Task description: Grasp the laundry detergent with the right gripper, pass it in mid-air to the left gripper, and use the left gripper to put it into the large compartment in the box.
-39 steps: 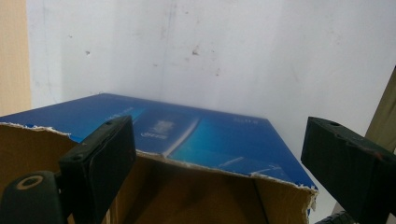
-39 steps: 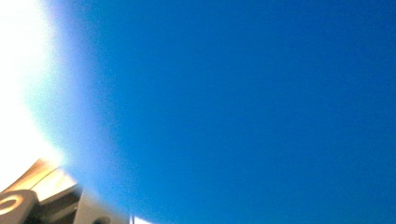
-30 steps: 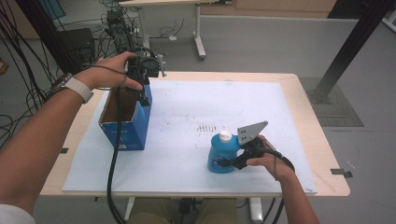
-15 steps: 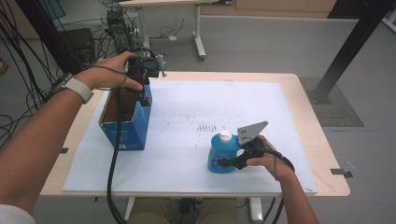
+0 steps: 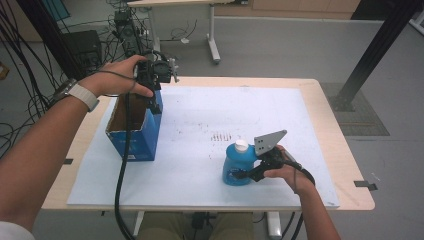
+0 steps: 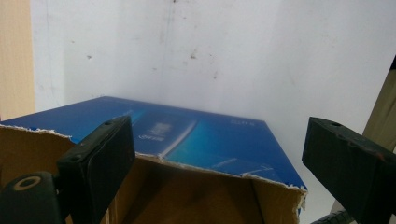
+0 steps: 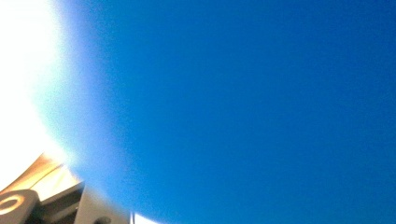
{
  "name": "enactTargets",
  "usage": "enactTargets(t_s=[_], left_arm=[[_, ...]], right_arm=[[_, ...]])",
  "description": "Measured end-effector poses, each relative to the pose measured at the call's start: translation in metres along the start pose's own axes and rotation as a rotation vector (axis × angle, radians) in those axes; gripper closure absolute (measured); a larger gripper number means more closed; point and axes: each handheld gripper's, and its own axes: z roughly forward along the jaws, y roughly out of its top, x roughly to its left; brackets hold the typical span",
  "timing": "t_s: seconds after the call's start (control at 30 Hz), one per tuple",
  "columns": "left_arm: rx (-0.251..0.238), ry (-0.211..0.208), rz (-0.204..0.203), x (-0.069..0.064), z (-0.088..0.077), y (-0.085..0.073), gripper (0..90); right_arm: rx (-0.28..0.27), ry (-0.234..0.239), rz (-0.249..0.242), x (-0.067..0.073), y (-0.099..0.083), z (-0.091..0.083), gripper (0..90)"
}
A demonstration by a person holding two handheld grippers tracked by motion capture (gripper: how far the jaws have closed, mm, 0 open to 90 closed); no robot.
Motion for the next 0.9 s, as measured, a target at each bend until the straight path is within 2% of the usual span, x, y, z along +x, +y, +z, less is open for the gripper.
enactTargets(t_s=[0.17, 0.33, 0.6, 0.83, 0.9], left_arm=[[-0.007, 0.001, -0.005, -0.004, -0.006, 0.003, 9.5], [-0.011, 0.013, 0.003, -0.009, -0.013, 0.006, 9.5], [-0.005, 0.011, 0.013, -0.019, -0.024, 0.011, 8.9], [-0.013, 0.01, 0.031, -0.029, -0.037, 0.022, 8.5], [-0.009, 0.012, 0.039, -0.032, -0.04, 0.026, 8.6]], right_arm=[[0.021, -0.002, 0.0, 0.0, 0.003, -0.001, 42.7], [-0.016, -0.005, 0.009, -0.002, 0.008, -0.006, 42.7], [0.001, -0.02, 0.013, -0.002, 0.026, -0.02, 42.7], [0.001, -0.025, 0.065, -0.003, 0.044, -0.034, 42.8], [0.003, -0.046, 0.059, -0.004, 0.051, -0.039, 42.9]])
